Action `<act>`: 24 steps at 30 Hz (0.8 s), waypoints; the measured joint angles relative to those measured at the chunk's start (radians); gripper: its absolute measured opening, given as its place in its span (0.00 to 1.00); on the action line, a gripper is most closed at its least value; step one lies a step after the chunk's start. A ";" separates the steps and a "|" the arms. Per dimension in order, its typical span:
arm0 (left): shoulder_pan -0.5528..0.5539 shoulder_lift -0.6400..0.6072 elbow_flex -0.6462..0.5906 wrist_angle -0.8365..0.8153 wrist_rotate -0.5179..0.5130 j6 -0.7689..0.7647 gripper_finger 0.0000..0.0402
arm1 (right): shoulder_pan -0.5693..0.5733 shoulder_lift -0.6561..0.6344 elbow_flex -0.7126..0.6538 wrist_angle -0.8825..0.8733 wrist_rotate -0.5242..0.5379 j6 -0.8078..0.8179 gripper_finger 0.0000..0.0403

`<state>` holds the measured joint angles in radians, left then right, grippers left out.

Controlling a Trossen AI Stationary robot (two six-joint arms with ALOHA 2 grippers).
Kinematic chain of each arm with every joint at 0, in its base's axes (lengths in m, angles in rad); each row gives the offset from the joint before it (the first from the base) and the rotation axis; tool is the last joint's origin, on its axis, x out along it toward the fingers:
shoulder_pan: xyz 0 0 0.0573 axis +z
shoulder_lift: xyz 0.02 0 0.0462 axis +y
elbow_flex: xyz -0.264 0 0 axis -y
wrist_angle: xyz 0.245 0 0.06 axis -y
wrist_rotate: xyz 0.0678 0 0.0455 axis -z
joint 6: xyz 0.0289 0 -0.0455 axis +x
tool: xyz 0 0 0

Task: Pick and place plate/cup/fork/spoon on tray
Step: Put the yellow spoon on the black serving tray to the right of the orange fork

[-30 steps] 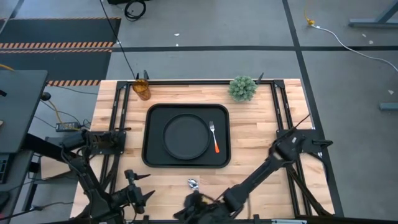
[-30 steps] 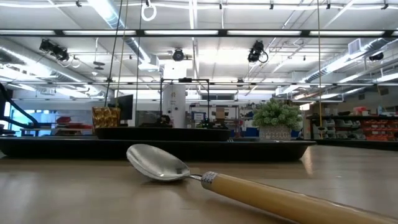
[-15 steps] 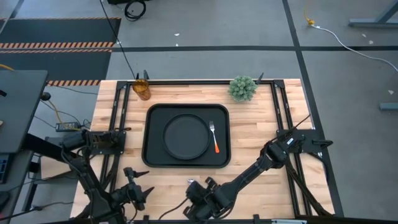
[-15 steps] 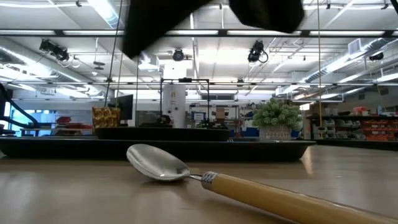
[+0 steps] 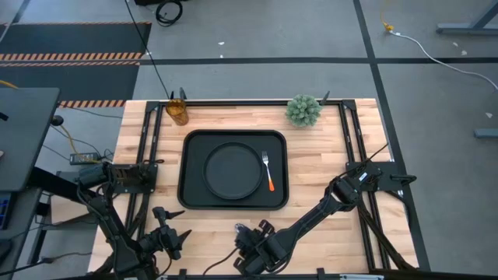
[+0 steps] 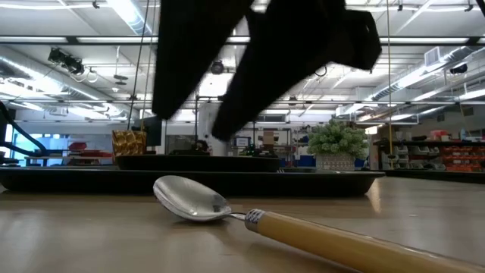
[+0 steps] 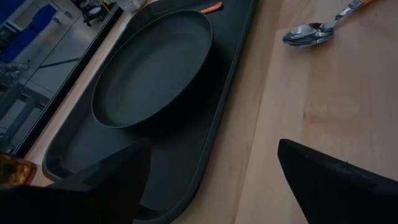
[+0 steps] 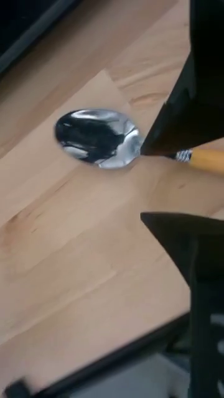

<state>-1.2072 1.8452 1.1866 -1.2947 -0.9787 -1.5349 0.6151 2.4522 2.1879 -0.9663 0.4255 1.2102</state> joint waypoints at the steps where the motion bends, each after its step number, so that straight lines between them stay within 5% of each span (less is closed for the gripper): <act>1: 0.000 0.000 0.000 0.000 0.000 0.000 0.88 | 0.000 0.001 -0.011 0.000 0.000 0.000 0.40; 10: 0.000 0.000 0.000 -0.013 -0.007 0.002 0.88 | -0.002 0.000 -0.175 0.066 -0.047 0.156 0.43; 24: 0.000 0.000 0.000 -0.051 -0.045 0.027 0.88 | -0.014 -0.006 -0.205 0.083 -0.063 0.032 0.31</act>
<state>-1.2072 1.8454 1.1866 -1.3461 -1.0241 -1.5075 0.6006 2.4459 1.9828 -0.8835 0.3627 1.2420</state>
